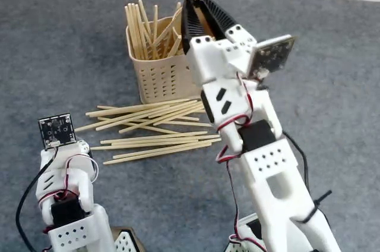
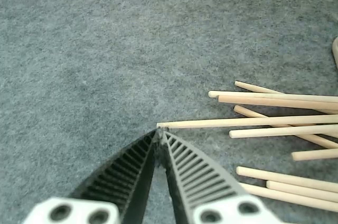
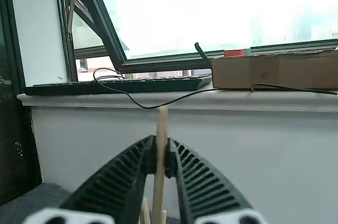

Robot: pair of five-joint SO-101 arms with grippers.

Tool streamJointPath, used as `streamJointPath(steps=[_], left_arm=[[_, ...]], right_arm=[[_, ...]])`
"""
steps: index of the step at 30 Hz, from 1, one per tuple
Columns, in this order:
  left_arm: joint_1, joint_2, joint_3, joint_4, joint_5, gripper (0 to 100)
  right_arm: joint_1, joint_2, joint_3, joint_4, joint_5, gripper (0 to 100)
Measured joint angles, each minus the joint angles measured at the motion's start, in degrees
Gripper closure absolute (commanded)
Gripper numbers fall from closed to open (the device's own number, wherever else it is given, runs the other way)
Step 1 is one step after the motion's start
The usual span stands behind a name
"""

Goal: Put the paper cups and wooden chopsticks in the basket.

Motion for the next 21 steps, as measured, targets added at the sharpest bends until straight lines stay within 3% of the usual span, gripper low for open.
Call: streamJointPath(steps=[3, 11, 21], left_arm=[[0.0, 0.0, 0.0, 0.0, 0.0, 99], [0.0, 0.0, 0.0, 0.0, 0.0, 99], [0.0, 0.0, 0.0, 0.0, 0.0, 99]], right_arm=[[-0.2, 0.3, 0.0, -0.1, 0.0, 81.3], [-4.7, -0.2, 0.0, 4.8, 0.2, 81.1], [-12.9, -11.9, 4.0, 16.6, 0.4, 81.1]])
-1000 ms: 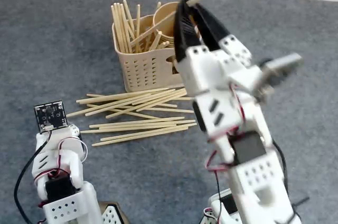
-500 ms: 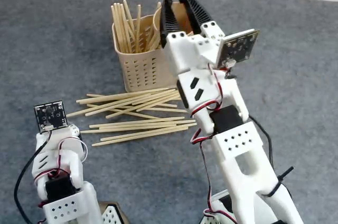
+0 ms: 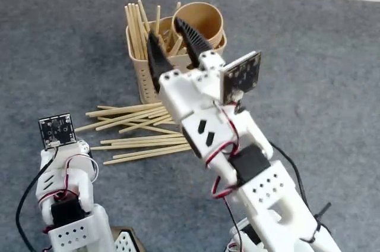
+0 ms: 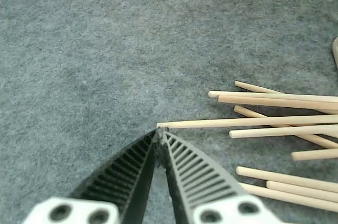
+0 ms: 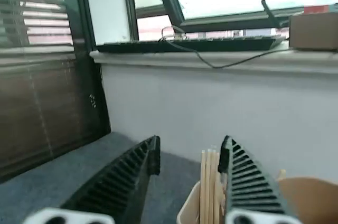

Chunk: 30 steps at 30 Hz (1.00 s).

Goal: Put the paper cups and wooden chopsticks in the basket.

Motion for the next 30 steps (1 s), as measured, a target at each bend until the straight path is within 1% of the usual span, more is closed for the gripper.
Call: streamJointPath(steps=[8, 18, 20, 30], left_arm=[[0.0, 0.0, 0.0, 0.0, 0.0, 99], [0.0, 0.0, 0.0, 0.0, 0.0, 99], [0.0, 0.0, 0.0, 0.0, 0.0, 99], [0.0, 0.0, 0.0, 0.0, 0.0, 99]], right_arm=[[-0.4, -4.0, 0.0, 12.8, 0.0, 81.1], [-0.4, -7.8, 1.3, 31.3, 0.0, 81.1], [-0.4, -8.1, 3.7, 32.8, 0.0, 81.1], [-0.4, -8.1, 13.3, 33.0, 0.2, 81.1]])
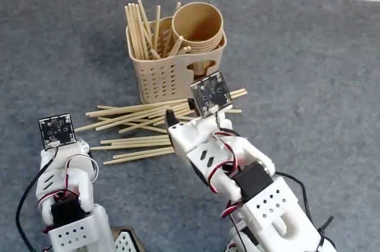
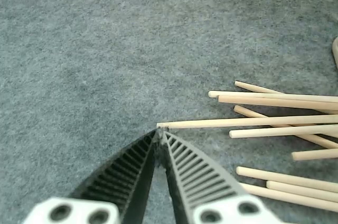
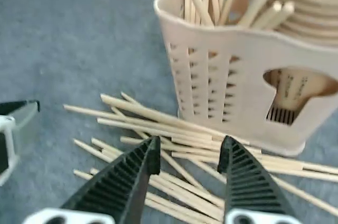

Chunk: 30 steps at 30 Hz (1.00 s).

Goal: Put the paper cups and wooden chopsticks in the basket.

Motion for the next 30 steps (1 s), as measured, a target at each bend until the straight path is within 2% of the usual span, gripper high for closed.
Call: streamJointPath(steps=[9, 17, 22, 30], left_arm=[[0.0, 0.0, 0.0, 0.0, 0.0, 99], [0.0, 0.0, 0.0, 0.0, 0.0, 99], [0.0, 0.0, 0.0, 0.0, 0.0, 99], [0.0, 0.0, 0.0, 0.0, 0.0, 99]], right_arm=[[0.0, 0.0, 7.1, 0.0, 0.0, 81.1], [5.4, -0.1, 11.0, 0.0, 0.0, 81.1], [7.8, 0.0, 11.3, 0.2, -3.6, 81.1], [8.1, 10.9, 6.7, 9.5, -4.3, 81.1]])
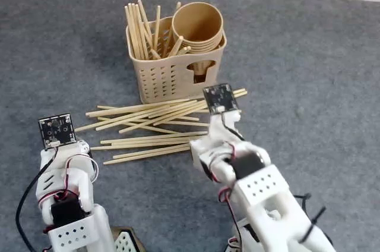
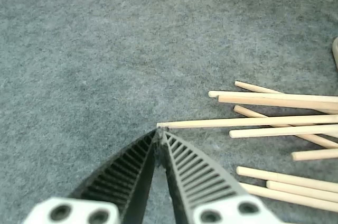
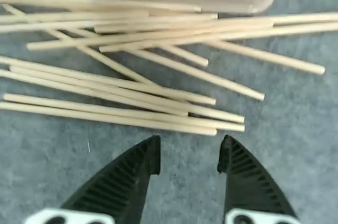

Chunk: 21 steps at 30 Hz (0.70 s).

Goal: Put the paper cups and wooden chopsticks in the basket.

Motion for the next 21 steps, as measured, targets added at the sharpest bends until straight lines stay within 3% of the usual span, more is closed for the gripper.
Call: streamJointPath(steps=[6, 12, 21], left_arm=[[0.0, 0.0, 0.0, 0.0, 0.0, 99], [0.0, 0.0, 0.0, 0.0, 0.0, 99], [0.0, 0.0, 0.0, 0.0, 0.0, 99]], right_arm=[[-0.9, 12.5, -10.0, 4.8, 0.5, 81.1], [-6.3, 21.1, -15.7, 9.5, 13.5, 81.1], [-11.8, 31.9, -20.6, 9.1, 21.9, 81.1]])
